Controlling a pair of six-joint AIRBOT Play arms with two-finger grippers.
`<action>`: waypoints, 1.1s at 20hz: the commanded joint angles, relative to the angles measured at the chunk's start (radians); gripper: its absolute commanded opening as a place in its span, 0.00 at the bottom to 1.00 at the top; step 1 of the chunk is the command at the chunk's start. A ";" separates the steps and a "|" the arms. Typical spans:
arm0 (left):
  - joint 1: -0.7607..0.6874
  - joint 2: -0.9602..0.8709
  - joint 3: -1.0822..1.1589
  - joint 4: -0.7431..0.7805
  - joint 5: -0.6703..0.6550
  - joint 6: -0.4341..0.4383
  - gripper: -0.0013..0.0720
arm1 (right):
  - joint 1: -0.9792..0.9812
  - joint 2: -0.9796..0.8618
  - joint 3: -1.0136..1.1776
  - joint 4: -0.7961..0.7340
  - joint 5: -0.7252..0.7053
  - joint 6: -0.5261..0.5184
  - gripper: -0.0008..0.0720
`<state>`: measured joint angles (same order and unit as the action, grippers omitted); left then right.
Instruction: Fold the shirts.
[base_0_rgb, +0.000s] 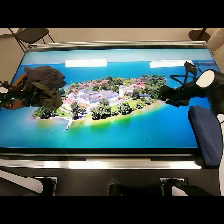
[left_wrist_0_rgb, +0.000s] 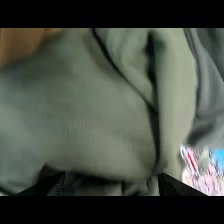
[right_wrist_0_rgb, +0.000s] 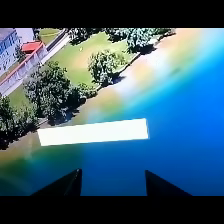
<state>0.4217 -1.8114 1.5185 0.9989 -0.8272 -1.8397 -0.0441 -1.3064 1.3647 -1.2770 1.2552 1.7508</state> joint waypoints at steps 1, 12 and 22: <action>-0.006 -0.054 0.001 -0.017 0.091 0.008 0.99 | 0.001 0.000 0.000 0.019 0.041 0.000 0.68; -0.024 0.128 0.003 -0.016 -0.064 0.150 0.05 | 0.001 0.000 0.000 0.080 0.031 0.000 0.68; -0.396 0.855 0.000 0.022 -0.199 0.260 0.05 | -0.001 0.173 0.016 -0.009 0.076 -0.038 0.68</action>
<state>0.1585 -1.1069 1.5200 1.0126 -0.9684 -1.5917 -0.0448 -1.2053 1.3781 -1.2362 1.3045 1.7203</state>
